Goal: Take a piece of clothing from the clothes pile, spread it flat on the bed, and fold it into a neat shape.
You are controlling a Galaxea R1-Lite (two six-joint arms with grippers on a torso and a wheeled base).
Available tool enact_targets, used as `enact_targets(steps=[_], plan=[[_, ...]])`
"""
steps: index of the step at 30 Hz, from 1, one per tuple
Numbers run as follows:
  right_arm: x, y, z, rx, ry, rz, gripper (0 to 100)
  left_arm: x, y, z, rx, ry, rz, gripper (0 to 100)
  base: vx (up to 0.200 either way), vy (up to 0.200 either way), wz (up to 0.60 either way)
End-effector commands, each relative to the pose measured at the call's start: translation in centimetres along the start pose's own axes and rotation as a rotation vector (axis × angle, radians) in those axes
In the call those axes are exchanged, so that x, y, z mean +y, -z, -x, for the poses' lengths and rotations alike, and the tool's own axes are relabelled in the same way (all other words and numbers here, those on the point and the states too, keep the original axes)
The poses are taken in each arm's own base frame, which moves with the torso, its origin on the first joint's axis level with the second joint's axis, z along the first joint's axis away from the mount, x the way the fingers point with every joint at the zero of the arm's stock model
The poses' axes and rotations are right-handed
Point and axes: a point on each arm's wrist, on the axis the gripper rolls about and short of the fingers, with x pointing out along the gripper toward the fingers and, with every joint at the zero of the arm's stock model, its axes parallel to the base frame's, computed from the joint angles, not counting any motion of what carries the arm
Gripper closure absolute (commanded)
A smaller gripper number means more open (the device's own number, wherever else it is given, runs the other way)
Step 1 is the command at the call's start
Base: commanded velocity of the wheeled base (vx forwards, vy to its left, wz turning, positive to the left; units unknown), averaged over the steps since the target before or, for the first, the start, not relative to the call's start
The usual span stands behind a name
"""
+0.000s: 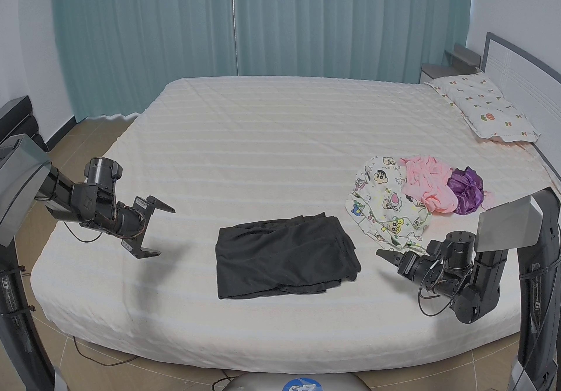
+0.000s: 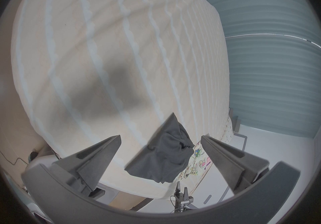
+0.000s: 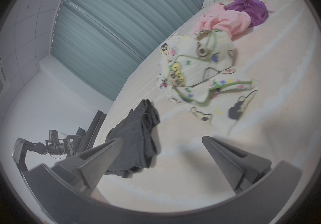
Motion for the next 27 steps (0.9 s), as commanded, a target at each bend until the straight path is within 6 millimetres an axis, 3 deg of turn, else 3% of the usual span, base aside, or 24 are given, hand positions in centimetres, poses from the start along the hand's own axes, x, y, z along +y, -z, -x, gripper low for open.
enact_targets(steps=[1, 12, 21, 24, 27], plan=[[2.5, -0.7, -0.9, -0.072, -0.058, 0.036, 0, 0.1, 0.2, 0.5, -0.005, 0.0, 0.005, 0, 0.0, 0.0, 0.0], [3.2, 0.0, -4.9, -0.092, -0.098, 0.057, 0, 0.5, 0.5, 0.3, 0.01, -0.008, 0.015, 0, 0.0, 0.0, 0.0], [4.2, -1.0, -6.9, -0.081, -0.08, 0.059, 0, 1.0, 0.7, 0.2, 0.019, -0.007, -0.003, 0, 0.0, 0.0, 0.0], [4.9, -2.0, -7.7, -0.085, -0.078, 0.072, 0, 1.1, 0.9, 0.2, 0.035, 0.002, -0.023, 0, 0.2, 0.0, 0.0], [5.2, -1.4, -8.2, -0.053, -0.059, 0.104, 0, 1.1, 0.9, 0.2, 0.034, 0.001, -0.017, 0, 0.2, 0.0, 0.0]])
